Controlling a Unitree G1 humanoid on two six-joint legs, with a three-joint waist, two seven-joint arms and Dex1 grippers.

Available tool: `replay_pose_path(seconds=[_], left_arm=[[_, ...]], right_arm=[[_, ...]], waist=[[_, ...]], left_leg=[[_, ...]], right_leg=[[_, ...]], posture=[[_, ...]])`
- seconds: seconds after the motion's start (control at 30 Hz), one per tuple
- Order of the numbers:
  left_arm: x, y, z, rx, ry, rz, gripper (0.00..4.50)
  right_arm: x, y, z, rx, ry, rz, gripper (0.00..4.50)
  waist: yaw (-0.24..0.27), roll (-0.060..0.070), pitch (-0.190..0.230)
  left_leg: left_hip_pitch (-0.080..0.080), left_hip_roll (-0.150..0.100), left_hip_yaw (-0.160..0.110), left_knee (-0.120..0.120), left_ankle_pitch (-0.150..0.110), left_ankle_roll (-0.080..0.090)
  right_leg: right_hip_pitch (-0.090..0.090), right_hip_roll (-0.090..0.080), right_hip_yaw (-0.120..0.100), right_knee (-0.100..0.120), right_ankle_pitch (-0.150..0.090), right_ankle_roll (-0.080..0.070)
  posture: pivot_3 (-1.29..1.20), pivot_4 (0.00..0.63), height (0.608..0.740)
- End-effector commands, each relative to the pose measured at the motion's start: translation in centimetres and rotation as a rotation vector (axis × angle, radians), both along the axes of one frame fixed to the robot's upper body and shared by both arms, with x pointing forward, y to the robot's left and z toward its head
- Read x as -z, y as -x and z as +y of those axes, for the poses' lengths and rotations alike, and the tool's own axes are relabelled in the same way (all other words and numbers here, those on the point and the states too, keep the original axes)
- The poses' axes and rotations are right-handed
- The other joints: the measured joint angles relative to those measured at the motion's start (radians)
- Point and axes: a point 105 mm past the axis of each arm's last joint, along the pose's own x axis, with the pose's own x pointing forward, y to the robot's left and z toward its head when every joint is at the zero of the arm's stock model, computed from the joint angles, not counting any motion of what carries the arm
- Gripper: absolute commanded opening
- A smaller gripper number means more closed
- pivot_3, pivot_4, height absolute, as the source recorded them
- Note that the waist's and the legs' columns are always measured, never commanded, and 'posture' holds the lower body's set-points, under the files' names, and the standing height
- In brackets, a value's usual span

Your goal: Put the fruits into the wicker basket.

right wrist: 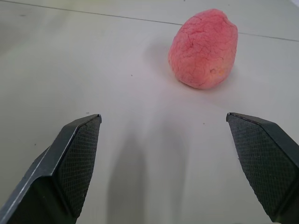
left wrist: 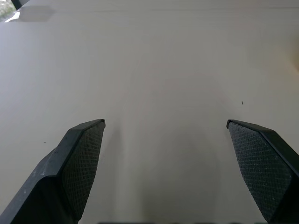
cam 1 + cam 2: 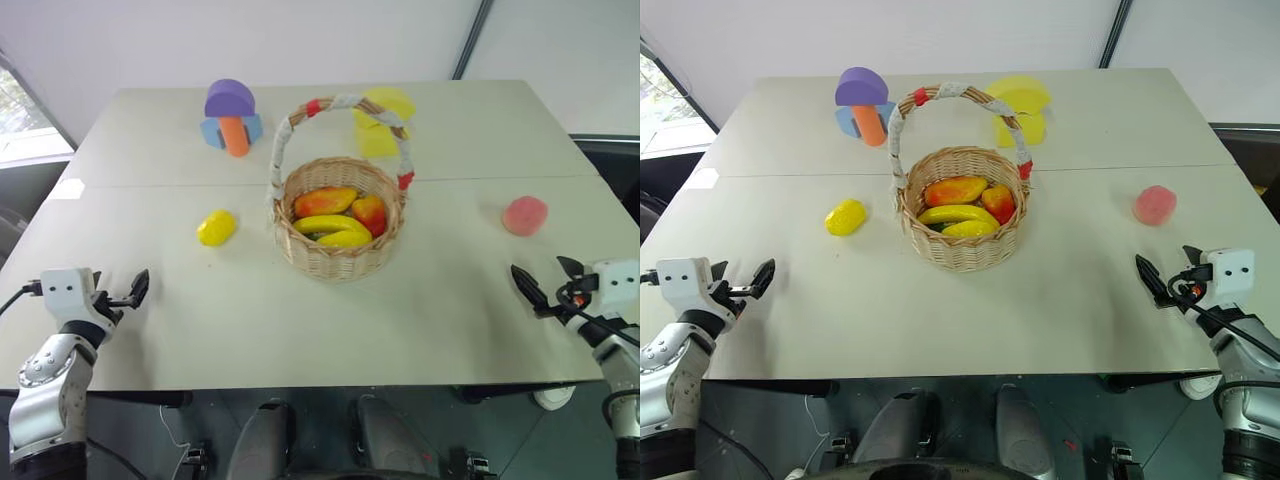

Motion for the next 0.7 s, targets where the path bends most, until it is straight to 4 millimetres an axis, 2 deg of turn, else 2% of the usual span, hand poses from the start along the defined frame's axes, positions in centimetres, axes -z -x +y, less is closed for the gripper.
replay_pose_path(seconds=[0.03, 0.43, 0.53, 0.7], left_arm=[[-1.3, -0.4, -0.3, 0.011, -0.035, -0.035, 4.5], [-1.9, -1.7, -1.4, 0.055, 0.008, -0.054, 4.5], [-3.0, -2.3, -2.3, 0.094, 0.038, -0.094, 4.5], [-5.3, -3.6, -5.4, 0.248, 0.026, -0.135, 4.5]], right_arm=[[-1.2, -0.5, 0.2, -0.007, 0.021, -0.049, 4.47], [-2.2, -1.0, 1.0, -0.023, 0.028, -0.096, 4.47], [-2.9, -1.3, 1.7, -0.046, 0.035, -0.123, 4.47], [-5.5, -1.2, 3.5, -0.13, 0.053, -0.175, 4.47]], waist=[[0.001, 0.0, 0.0], [0.002, 0.0, 0.0], [0.002, 0.0, 0.0], [0.004, 0.0, 0.0]], left_leg=[[0.0, 0.0, 0.0, 0.0, 0.0, 0.0], [0.0, 0.0, 0.0, 0.0, 0.0, 0.0], [0.0, 0.0, 0.0, 0.0, 0.0, 0.0], [0.0, 0.0, 0.0, 0.0, 0.0, 0.0]], right_leg=[[0.0, 0.0, 0.0, 0.0, 0.0, 0.0], [0.0, 0.0, 0.0, 0.0, 0.0, 0.0], [0.0, 0.0, 0.0, 0.0, 0.0, 0.0], [0.0, 0.0, 0.0, 0.0, 0.0, 0.0]], posture=[[0.0, 0.15, 0.74], [0.0, 0.15, 0.74], [0.0, 0.15, 0.74], [0.0, 0.15, 0.74]])
